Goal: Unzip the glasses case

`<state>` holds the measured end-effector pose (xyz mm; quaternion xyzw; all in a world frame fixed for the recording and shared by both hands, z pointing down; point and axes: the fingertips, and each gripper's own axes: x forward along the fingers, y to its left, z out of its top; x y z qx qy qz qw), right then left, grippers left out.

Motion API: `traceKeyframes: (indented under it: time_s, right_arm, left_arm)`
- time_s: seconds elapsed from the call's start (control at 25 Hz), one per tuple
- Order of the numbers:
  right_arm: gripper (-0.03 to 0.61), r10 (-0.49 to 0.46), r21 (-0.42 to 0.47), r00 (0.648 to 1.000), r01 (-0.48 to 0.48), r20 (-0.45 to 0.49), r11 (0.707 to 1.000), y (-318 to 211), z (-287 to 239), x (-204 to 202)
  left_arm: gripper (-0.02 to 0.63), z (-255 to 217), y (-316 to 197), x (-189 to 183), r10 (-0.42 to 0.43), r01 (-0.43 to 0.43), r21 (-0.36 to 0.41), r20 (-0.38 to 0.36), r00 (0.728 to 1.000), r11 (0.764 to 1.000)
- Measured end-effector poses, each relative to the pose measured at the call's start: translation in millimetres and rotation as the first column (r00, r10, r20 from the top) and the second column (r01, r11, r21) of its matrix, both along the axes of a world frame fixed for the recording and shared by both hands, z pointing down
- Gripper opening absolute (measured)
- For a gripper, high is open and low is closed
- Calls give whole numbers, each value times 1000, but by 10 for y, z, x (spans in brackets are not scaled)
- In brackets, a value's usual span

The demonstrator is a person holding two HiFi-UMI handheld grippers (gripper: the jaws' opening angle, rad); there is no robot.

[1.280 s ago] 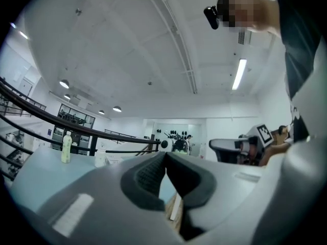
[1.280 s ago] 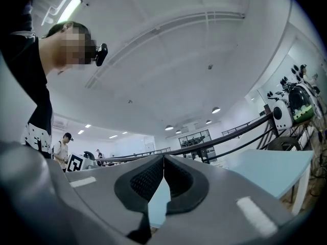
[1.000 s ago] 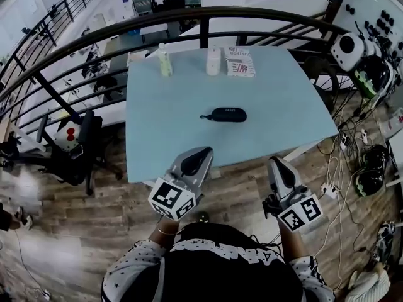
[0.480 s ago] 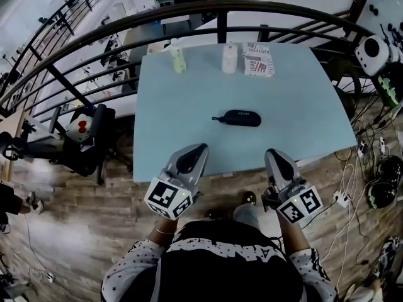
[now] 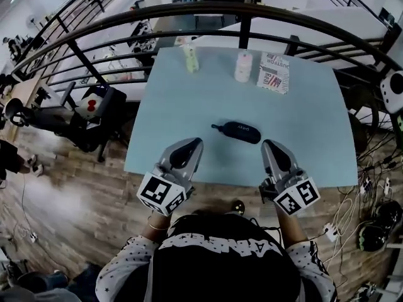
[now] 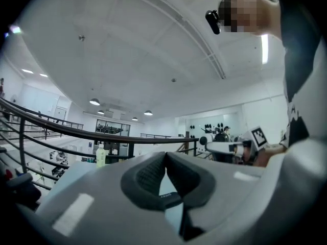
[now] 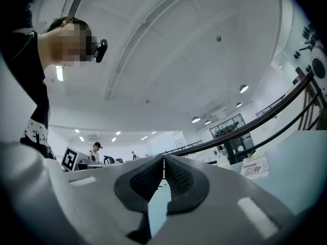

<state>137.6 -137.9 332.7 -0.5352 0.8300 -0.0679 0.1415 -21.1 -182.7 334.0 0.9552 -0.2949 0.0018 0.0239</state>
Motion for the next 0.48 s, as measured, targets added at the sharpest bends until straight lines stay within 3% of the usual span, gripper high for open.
traceKeyframes:
  time_s: [0.24, 0.48]
  right_arm:
    - [-1, -131, -20, 991, 130, -40, 991, -335, 110, 88]
    - [14, -239, -88, 967, 231, -92, 969, -578, 433, 144]
  left_arm:
    - [0, -6, -63, 3, -134, 134, -2, 14, 991, 991]
    - [0, 134, -60, -50, -267, 267, -29, 8, 964, 963]
